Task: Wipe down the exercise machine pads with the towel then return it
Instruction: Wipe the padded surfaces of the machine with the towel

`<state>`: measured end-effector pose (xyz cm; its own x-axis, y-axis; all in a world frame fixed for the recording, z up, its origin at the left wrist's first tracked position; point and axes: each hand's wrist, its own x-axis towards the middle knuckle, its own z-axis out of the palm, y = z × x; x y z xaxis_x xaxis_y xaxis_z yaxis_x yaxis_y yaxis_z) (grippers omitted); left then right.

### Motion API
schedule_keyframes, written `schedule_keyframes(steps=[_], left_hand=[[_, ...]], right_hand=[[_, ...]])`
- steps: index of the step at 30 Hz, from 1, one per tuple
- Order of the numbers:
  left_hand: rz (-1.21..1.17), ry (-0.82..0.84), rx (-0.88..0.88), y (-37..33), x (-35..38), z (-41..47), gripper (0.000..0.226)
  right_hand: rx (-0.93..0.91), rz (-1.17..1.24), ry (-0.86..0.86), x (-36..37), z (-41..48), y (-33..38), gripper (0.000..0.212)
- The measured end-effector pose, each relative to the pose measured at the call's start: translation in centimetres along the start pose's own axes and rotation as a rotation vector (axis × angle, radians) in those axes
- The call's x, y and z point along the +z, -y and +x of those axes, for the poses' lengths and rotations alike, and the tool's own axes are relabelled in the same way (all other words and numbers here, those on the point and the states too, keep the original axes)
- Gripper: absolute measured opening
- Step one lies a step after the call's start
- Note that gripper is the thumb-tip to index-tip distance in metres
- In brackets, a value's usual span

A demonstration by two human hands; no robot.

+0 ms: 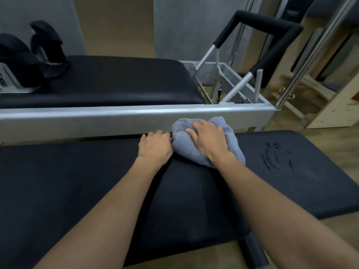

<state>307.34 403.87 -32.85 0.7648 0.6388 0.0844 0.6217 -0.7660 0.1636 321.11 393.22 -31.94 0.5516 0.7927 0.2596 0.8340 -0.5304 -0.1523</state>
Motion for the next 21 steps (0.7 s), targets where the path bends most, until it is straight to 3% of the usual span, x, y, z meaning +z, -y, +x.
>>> schedule_keyframes(steps=[7,13,16,21], left_hand=[[-0.011,0.065,-0.024,-0.7,-1.1,-0.2,0.042],[0.01,0.104,-0.022,-1.0,-1.2,-0.6,0.046],[0.023,0.105,-0.025,-1.1,-1.4,-0.7,0.047],[0.111,0.13,-0.022,-3.4,-1.9,0.5,0.047]], right_hand=[[-0.07,0.063,0.008,-3.0,-9.4,-1.1,0.037],[-0.018,-0.065,-0.092,-5.1,-17.5,-3.9,0.034],[-0.005,-0.177,-0.104,-5.9,-19.5,-6.2,0.032],[0.133,-0.119,-0.147,-6.1,-19.1,-8.8,0.04]])
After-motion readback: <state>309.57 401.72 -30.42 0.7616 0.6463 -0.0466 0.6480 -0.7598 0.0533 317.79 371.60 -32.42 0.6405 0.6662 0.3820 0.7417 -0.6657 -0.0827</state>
